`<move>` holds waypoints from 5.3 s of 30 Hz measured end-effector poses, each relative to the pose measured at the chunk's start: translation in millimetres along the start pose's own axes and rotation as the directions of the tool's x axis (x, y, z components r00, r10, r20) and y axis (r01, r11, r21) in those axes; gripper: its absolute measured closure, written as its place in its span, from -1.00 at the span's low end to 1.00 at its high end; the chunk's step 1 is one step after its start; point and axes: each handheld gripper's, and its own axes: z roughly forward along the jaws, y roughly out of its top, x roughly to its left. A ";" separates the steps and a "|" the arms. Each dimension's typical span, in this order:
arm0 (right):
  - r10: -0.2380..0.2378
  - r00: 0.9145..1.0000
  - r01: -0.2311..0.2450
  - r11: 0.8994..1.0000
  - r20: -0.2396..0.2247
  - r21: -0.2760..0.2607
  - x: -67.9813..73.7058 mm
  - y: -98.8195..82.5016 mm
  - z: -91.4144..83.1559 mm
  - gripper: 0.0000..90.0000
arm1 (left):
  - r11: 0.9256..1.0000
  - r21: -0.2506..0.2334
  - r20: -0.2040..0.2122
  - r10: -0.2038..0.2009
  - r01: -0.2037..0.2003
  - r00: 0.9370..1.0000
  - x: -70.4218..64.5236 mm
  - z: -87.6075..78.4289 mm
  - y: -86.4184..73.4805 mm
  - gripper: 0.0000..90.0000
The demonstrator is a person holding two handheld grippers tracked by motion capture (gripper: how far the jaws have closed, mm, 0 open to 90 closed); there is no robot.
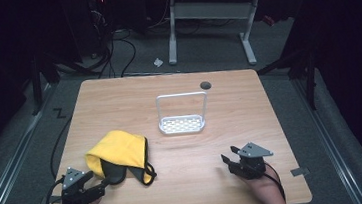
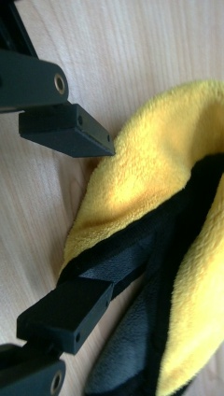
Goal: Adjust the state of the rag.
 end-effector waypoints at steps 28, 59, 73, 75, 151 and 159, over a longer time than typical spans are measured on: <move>0.057 0.998 -0.057 0.998 -0.022 0.001 -10.5 0.6 7.6 -0.06 | 0.994 -0.096 0.008 -0.051 0.051 0.999 25.8 -29.6 9.7 -0.17; 0.045 0.997 -0.043 0.998 -0.063 0.038 -5.0 1.8 8.3 0.14 | 0.989 0.140 0.027 0.048 -0.051 0.998 14.6 52.4 65.7 0.83; 0.028 0.997 -0.024 0.999 -0.076 0.046 -1.9 2.0 10.2 0.17 | 0.987 0.096 0.165 0.111 -0.128 0.980 -46.6 54.0 50.1 0.94; 0.030 0.996 -0.026 0.999 -0.078 0.047 -1.8 1.9 10.3 0.18 | 0.986 0.099 0.176 0.113 -0.131 0.978 -55.8 54.3 49.4 0.94; -0.176 0.954 0.194 0.979 -0.243 0.054 84.8 26.3 32.9 0.92 | 0.983 -0.178 0.157 -0.016 0.044 0.987 -42.3 -0.6 60.0 0.92; -0.103 0.989 0.107 0.994 -0.105 0.033 31.6 26.4 19.4 0.91 | 0.986 -0.143 0.138 -0.070 0.090 0.988 -24.5 7.4 52.4 0.92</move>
